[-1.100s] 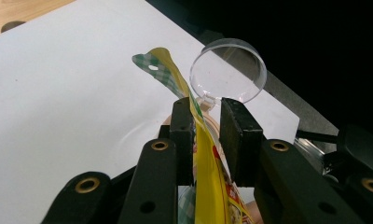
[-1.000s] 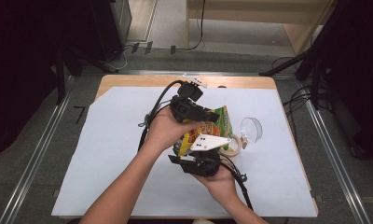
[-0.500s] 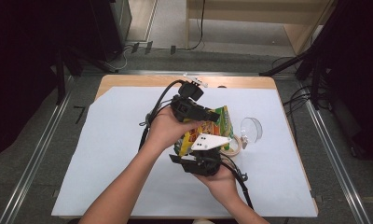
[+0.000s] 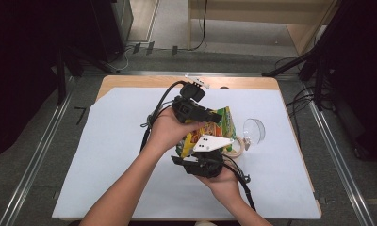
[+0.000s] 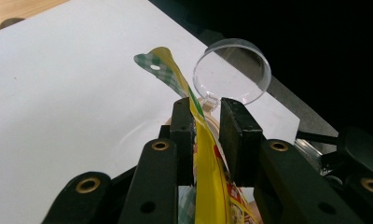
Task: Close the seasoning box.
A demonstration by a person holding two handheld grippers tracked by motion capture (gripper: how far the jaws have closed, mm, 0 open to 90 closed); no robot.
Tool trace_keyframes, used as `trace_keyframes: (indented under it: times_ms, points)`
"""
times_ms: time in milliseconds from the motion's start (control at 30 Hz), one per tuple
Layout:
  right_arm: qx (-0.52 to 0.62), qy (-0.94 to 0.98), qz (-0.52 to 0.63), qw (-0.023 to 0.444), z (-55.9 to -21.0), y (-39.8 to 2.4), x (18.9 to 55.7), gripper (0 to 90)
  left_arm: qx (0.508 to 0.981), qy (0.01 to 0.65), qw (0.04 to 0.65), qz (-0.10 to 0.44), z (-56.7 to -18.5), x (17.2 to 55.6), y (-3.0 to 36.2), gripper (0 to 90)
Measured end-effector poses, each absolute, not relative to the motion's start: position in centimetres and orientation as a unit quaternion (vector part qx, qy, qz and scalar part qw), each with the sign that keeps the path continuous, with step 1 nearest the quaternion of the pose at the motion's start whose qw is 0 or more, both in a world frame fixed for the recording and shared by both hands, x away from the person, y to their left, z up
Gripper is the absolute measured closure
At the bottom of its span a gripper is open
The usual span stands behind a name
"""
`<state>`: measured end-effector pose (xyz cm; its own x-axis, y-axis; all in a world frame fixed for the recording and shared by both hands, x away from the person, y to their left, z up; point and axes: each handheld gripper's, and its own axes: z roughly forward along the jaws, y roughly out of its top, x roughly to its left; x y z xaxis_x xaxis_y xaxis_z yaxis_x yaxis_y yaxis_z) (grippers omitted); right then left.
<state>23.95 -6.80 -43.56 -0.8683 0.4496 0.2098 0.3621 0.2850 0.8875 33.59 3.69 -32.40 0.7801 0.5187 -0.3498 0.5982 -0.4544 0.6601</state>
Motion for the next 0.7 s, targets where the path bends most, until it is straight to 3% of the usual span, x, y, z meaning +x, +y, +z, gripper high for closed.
trace_keyframes:
  times_ms: [700]
  points:
    - [0.254, 0.799, 0.544, 0.041, -43.54, -6.84, 23.92, 69.6, 0.852, 0.329, 0.404, -0.052, -32.40, 33.72, 3.58, 76.0]
